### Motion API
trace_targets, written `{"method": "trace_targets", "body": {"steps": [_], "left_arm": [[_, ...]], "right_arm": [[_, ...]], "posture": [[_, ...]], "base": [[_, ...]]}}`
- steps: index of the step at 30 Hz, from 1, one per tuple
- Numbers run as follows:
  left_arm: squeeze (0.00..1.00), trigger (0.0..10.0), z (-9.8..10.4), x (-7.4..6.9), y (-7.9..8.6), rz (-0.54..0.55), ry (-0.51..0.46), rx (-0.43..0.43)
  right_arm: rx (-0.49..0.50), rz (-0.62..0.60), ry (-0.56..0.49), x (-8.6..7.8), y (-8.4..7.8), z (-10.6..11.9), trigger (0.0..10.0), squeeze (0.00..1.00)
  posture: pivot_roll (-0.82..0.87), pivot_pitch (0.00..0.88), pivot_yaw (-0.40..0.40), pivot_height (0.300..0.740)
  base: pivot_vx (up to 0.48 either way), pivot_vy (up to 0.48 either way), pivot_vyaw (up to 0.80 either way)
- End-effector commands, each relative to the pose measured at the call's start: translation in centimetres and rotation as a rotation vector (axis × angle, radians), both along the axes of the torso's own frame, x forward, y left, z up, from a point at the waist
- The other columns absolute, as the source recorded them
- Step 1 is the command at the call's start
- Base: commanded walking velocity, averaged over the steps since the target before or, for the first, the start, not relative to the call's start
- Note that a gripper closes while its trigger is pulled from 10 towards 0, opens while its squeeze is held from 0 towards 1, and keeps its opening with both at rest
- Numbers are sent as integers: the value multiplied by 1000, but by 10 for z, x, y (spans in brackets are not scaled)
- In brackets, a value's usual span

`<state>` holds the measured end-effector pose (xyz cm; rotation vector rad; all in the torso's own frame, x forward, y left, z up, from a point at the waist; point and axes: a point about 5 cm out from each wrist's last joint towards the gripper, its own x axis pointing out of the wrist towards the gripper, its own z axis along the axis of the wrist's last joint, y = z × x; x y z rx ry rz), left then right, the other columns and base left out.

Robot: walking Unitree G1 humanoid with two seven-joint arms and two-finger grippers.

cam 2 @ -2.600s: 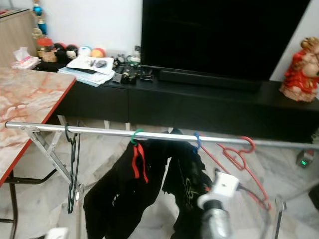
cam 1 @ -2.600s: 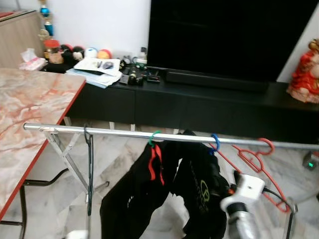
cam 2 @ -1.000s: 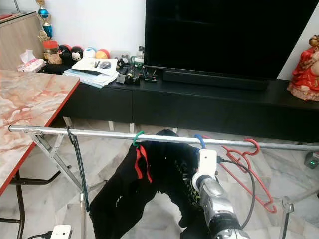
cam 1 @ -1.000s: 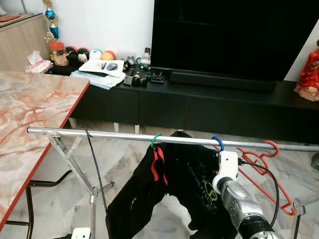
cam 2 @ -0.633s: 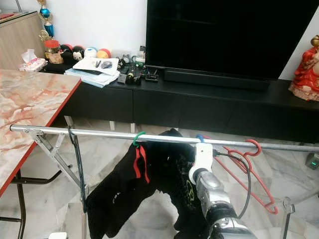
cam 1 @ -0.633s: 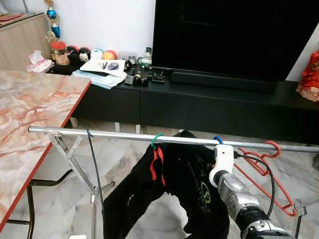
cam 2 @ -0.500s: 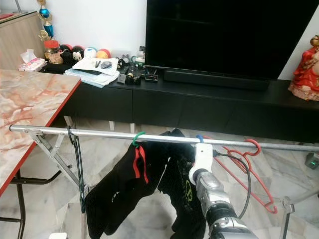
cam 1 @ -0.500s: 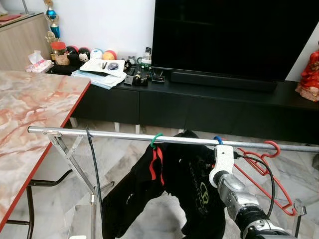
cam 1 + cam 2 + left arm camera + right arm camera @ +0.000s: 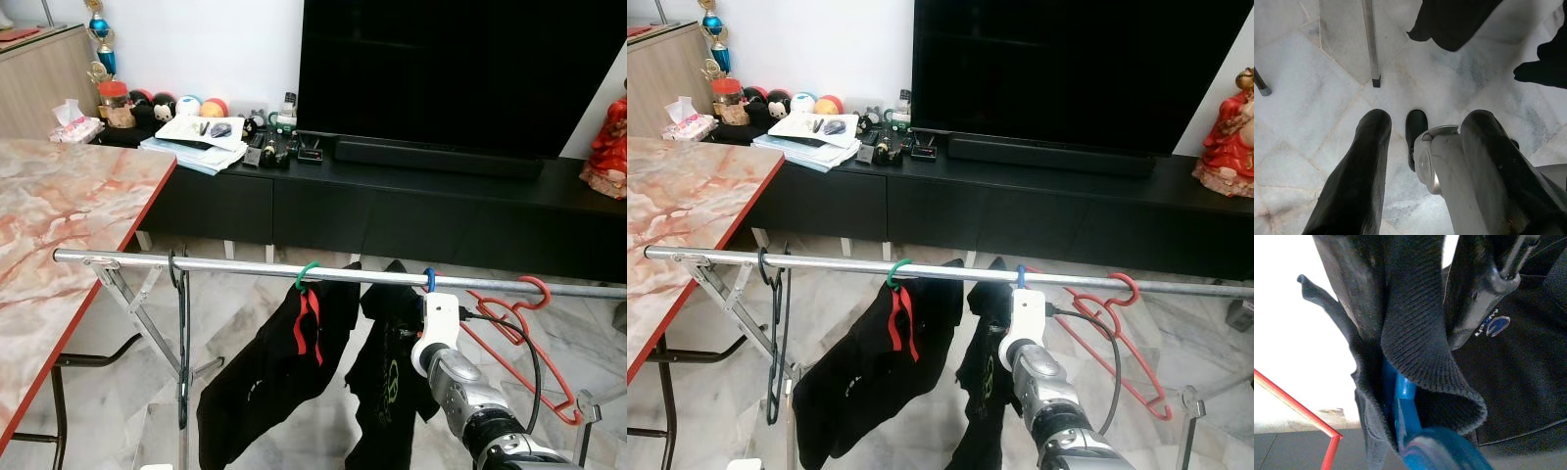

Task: Hang hanger

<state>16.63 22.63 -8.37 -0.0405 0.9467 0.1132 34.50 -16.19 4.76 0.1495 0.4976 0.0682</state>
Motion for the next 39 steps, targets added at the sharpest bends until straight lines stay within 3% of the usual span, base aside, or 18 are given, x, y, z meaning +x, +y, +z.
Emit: {"method": "trace_targets", "body": {"steps": [1, 12, 24, 27, 31, 39], "left_arm": [[0, 10000, -1, -4, 3, 15, 11, -8], [0, 10000, -3, -4, -5, 6, 12, -26], [0, 10000, -6, -4, -21, 9, 16, -37], [0, 10000, -7, -5, -22, 9, 15, -36], [0, 10000, -7, -6, -20, 4, 15, -35], [0, 10000, -5, -4, -14, -1, 8, -22]], "right_arm": [[1, -12, -10, 2, -2, 2, 0, 0], [17, -24, -39, 1, -2, 2, 0, 0], [35, -56, -261, -5, -1, 11, 0, 0], [57, -70, -365, -13, -1, 15, 0, 0], [40, -48, -402, -25, -2, 11, 0, 0], [18, -43, -283, -58, -2, -24, 0, 0]], "posture": [[96, 0, -61, 740], [90, 0, -63, 740], [84, 0, -78, 740], [69, 0, -75, 740], [66, 0, -78, 740], [69, 0, -78, 740]], "base": [[0, 0, 0], [0, 0, 0], [0, 0, 0], [0, 0, 0], [0, 0, 0], [0, 0, 0]]}}
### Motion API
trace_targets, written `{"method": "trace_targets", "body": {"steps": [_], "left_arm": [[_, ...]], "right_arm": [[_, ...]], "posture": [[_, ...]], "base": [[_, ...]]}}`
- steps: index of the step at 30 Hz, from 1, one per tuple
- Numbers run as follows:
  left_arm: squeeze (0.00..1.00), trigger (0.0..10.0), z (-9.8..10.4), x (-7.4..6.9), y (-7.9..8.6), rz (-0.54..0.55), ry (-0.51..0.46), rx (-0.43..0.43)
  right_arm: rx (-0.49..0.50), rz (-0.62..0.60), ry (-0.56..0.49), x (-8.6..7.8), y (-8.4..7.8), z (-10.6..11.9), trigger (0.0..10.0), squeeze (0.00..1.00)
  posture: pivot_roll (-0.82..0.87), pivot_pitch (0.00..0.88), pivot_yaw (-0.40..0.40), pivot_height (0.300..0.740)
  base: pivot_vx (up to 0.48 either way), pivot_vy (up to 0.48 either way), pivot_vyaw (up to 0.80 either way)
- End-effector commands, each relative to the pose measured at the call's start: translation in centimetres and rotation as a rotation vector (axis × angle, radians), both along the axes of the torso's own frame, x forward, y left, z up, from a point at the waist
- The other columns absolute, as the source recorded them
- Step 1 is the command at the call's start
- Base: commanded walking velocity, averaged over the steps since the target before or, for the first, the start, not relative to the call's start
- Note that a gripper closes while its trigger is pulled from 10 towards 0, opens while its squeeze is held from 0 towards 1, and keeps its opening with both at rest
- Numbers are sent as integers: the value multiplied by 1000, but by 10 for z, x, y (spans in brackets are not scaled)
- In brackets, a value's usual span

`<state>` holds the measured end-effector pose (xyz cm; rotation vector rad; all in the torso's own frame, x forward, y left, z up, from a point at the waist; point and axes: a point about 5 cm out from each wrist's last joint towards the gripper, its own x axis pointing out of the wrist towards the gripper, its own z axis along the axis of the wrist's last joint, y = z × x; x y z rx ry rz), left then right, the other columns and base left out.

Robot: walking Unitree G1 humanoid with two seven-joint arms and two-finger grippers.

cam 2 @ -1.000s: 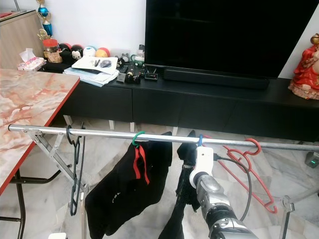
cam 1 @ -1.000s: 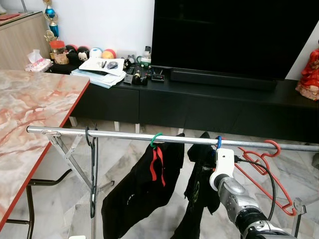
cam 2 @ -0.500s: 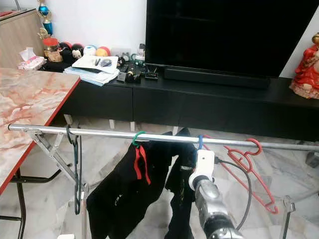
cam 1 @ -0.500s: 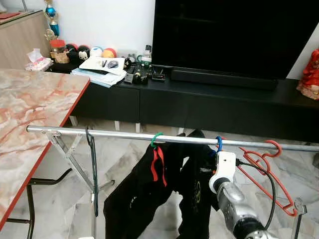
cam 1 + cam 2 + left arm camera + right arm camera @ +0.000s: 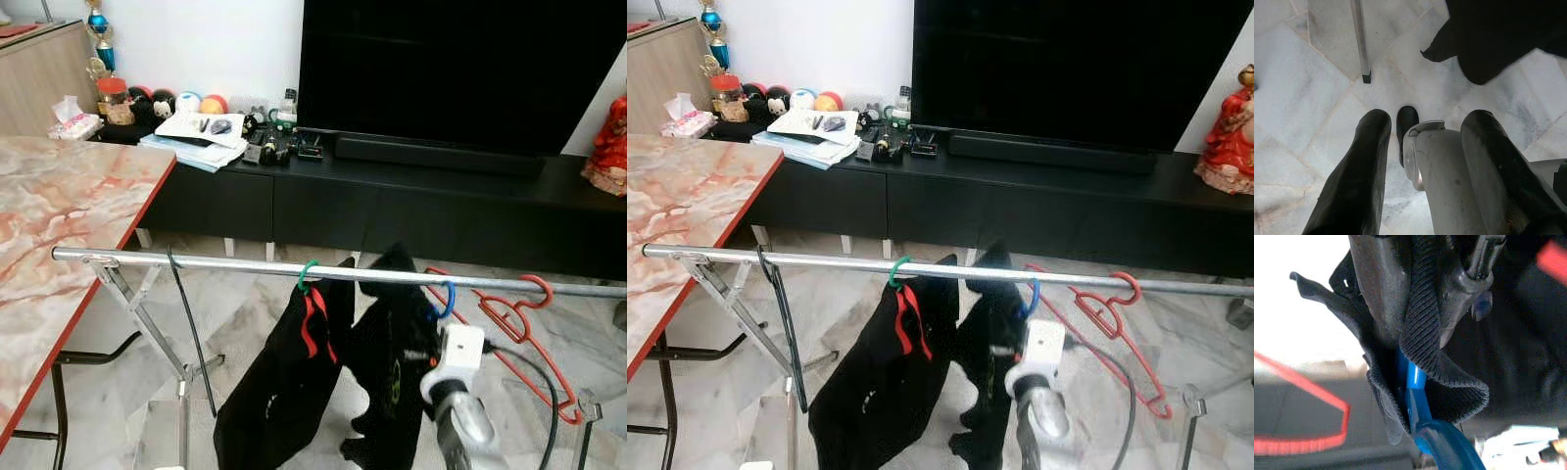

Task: Hang hanger

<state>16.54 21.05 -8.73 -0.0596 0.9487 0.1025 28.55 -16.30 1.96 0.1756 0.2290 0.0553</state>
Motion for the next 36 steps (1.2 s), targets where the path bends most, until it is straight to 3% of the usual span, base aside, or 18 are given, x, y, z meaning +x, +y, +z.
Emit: {"method": "trace_targets", "body": {"steps": [1, 3, 12, 15, 19, 26, 33, 36], "left_arm": [[0, 10000, -1, -3, 4, 0, 8, 3], [0, 10000, 1, -3, 9, 5, 5, 6], [0, 10000, 4, -4, 24, 7, -1, 20], [0, 10000, 4, -2, 19, -3, -8, 17], [0, 10000, 2, 4, 0, -26, -21, 8], [0, 10000, -3, 0, -19, -35, -10, -6], [0, 10000, -6, -10, -17, -17, 12, -2], [0, 10000, -9, -20, -10, -4, 21, 1]], "right_arm": [[-8, -14, 3, -3, -2, -1, 0, 0], [23, -50, 20, -7, -3, -5, 10000, 0], [38, -73, -2, -4, -3, 1, 10000, 0], [40, -78, -2, -3, -3, 2, 10000, 0], [38, -76, 4, -3, -2, 2, 10000, 0], [35, -83, 3, -1, -4, 4, 10000, 0], [38, -93, -5, 4, -6, 8, 10000, 0], [37, -90, -8, 6, -6, 9, 10000, 0]], "posture": [[69, 0, -77, 740], [66, 0, -71, 740], [61, 0, -56, 740], [60, 0, -52, 740], [63, 0, -52, 740], [63, 0, -58, 740], [71, 0, -66, 740], [71, 0, -65, 740]], "base": [[0, 0, 0], [0, 0, 0], [-118, 0, 0], [-270, 0, 0], [-269, 0, 0], [-268, 0, 0], [-269, 0, 0], [-268, 0, 0]]}}
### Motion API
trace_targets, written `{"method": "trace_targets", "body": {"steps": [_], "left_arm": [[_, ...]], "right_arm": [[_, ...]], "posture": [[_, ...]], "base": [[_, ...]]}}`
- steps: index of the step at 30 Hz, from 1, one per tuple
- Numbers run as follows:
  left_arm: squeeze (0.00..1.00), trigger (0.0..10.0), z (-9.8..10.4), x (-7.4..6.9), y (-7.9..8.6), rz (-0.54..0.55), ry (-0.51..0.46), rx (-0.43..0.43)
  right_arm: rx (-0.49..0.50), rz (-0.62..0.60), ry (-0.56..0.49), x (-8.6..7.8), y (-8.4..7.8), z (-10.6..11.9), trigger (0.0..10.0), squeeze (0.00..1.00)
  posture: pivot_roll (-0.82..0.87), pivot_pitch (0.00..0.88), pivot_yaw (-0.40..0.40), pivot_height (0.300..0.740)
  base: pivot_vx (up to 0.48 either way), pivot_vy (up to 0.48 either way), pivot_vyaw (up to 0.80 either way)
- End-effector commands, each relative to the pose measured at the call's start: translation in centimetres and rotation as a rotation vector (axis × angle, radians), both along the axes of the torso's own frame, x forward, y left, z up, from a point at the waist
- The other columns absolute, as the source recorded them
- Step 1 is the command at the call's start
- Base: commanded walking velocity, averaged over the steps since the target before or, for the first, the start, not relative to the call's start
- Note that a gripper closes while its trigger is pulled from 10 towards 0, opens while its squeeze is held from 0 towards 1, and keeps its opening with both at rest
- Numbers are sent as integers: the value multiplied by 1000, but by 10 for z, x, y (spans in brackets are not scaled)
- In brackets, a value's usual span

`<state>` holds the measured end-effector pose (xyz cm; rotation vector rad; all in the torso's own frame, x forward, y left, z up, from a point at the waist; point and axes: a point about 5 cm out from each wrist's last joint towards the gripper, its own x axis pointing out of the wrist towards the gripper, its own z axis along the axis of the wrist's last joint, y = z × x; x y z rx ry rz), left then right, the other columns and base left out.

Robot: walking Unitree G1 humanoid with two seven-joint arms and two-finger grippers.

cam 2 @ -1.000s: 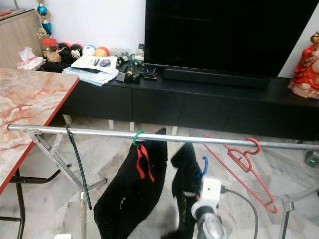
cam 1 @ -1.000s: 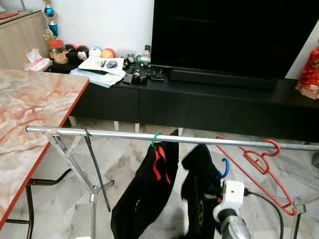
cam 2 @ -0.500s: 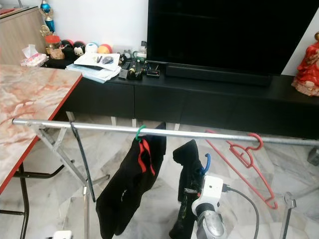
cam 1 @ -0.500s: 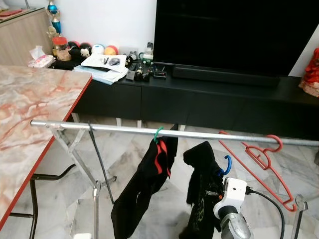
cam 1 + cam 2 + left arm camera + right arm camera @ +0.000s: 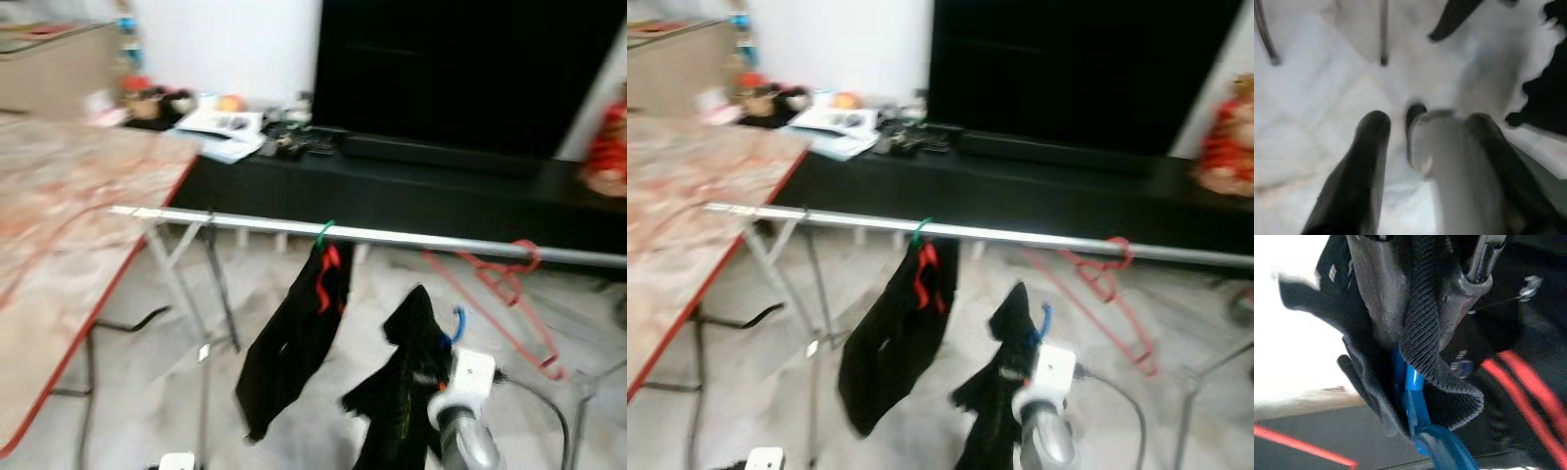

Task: Hang hanger

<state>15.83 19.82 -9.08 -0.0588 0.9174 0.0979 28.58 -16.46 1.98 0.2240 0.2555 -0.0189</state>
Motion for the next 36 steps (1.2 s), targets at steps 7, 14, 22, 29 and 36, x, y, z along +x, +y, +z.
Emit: {"method": "trace_targets", "body": {"steps": [7, 14, 22, 29, 36], "left_arm": [[0, 10000, -9, -22, -3, 0, 61, -2], [0, 10000, -6, -14, 0, 3, 52, 3], [0, 10000, 4, 13, 4, 2, 22, 9], [0, 10000, 11, 27, 6, 3, 1, 12], [0, 10000, 14, 31, 10, 5, -8, 16]], "right_arm": [[-2, -18, -41, 7, -3, 10, 10000, 0], [-2, -17, -28, 8, -2, 9, 10000, 0], [6, -7, -32, 9, 0, 9, 10000, 0], [-2, 9, -23, 11, 3, 9, 10000, 0], [-3, 10, -19, 11, 3, 9, 10000, 0]], "posture": [[73, 0, -62, 740], [68, 0, -60, 740], [70, 0, -58, 740], [76, 0, -58, 740], [78, 0, -57, 740]], "base": [[-266, 0, 0], [-264, 0, 0], [-263, 0, 0], [-257, 0, 0], [-253, 0, 0]]}}
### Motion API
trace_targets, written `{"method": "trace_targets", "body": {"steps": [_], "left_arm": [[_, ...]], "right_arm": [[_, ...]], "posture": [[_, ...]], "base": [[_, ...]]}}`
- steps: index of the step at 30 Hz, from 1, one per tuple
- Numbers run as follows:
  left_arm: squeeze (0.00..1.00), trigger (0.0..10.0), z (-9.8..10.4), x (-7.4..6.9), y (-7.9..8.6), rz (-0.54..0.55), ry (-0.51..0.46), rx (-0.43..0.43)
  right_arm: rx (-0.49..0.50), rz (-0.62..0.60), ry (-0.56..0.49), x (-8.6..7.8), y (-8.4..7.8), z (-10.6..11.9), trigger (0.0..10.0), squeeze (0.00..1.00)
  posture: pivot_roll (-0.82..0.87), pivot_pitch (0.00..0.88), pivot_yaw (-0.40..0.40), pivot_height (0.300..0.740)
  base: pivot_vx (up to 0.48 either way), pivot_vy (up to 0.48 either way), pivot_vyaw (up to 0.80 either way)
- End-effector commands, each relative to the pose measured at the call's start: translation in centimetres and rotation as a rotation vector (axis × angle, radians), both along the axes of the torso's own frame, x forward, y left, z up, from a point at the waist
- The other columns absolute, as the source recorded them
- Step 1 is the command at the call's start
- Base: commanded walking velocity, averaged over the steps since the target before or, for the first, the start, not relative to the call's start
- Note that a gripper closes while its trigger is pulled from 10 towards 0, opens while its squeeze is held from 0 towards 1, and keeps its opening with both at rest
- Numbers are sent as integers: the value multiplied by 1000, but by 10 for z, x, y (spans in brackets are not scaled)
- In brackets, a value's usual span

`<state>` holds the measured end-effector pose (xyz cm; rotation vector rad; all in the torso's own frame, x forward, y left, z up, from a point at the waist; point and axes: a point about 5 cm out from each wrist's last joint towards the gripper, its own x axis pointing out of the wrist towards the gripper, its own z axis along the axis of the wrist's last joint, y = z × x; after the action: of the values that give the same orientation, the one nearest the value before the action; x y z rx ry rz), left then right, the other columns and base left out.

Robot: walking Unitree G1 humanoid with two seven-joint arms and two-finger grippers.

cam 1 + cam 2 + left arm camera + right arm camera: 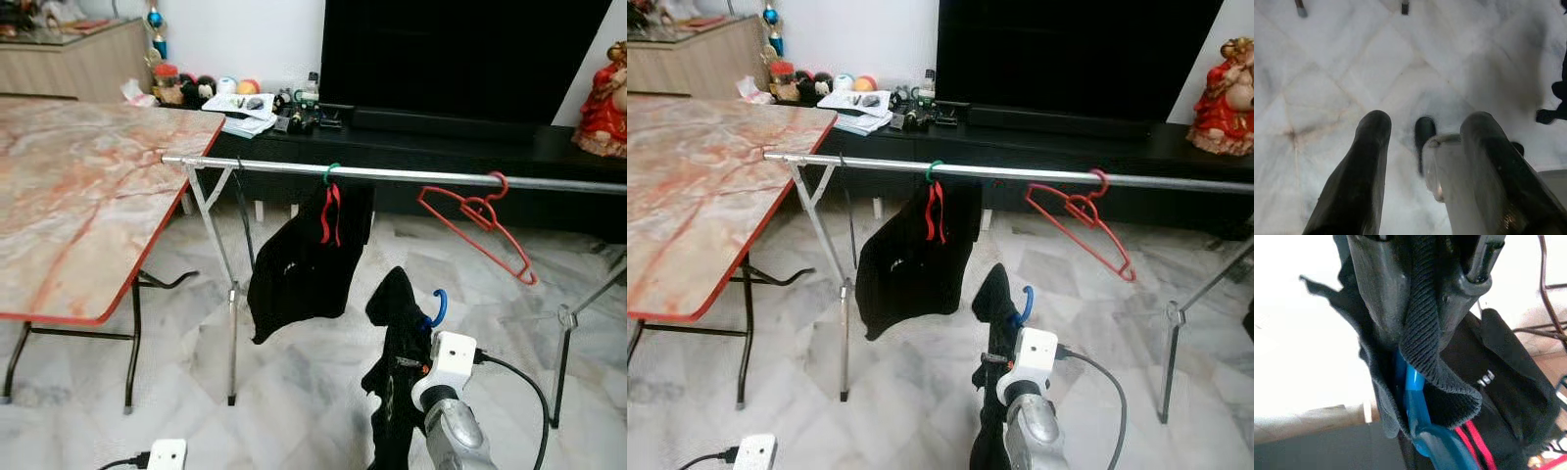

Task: Hang hanger

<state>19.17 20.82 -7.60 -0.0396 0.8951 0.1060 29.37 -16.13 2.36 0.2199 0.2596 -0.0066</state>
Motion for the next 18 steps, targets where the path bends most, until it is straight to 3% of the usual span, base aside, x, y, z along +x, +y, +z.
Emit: {"method": "trace_targets", "body": {"steps": [1, 14, 18], "left_arm": [[0, 10000, 0, 0, 1, 5, 10, -4], [0, 10000, 4, 11, -8, -7, -11, -11], [0, 10000, 6, 18, -20, -16, -21, -18]], "right_arm": [[-2, -1, -21, 3, 0, 5, 10000, 0], [-16, 40, 3, 6, 4, 4, 10000, 0], [-18, 49, 16, 6, 4, 2, 10000, 0]], "posture": [[78, 0, -56, 740], [78, 0, -55, 740], [82, 0, -57, 740]], "base": [[-251, 0, 0], [-253, 0, 0], [-251, 0, 0]]}}
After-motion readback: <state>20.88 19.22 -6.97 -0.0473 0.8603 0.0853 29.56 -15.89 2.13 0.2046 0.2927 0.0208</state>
